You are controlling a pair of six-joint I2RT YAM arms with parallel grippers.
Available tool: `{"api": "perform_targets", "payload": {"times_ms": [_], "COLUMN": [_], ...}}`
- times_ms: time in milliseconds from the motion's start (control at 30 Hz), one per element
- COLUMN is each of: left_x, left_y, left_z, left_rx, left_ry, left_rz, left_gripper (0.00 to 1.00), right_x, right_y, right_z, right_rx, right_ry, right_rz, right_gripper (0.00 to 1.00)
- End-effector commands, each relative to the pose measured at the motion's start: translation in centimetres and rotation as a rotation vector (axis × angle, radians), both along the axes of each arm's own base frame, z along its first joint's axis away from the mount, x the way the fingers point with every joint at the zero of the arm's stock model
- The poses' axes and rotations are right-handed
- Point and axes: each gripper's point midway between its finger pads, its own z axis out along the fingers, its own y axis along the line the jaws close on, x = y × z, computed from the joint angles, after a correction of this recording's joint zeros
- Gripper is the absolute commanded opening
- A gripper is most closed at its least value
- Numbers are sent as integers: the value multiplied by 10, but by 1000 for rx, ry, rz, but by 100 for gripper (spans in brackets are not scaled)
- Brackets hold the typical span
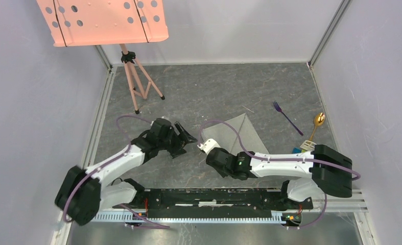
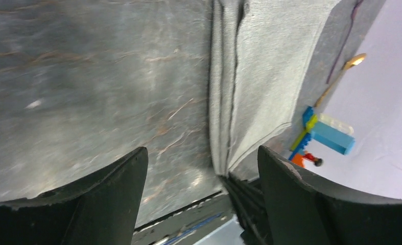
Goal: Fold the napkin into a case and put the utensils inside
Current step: Pick up the upper triangle-folded napkin from the center of the board.
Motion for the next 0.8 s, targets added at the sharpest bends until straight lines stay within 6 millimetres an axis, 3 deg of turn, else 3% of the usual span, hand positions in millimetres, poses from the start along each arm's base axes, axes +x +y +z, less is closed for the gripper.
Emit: {"api": "perform_targets", "payload": {"times_ms": [0,200,333,500,633,767], "left_x": [30,43,54,66,70,71], "left_y": [-54,-78,-76,-69,-75,-72], "left_z": [19,-16,-36,-50,-56,-63], "left_rx": [-263,-270,-276,-301,-345,-334], "left_ry": [2,21,-12,-82,-84,-93], "left_rz": [12,101,176,256,258,268], "left_gripper": [86,84,71,65,62,49], "right_x": [3,5,6,10,10,9], "right_y": [13,10,9,7,6,4], "right_z": [16,20,25,33,33,31], "right_rx": [116,137,161,191,193,190], "right_ry": [-29,-41,-52,-73,-74,-71], "right_rz": [4,-7,-15,-28,-29,-29], "right_gripper": [0,0,0,0,0,0]}}
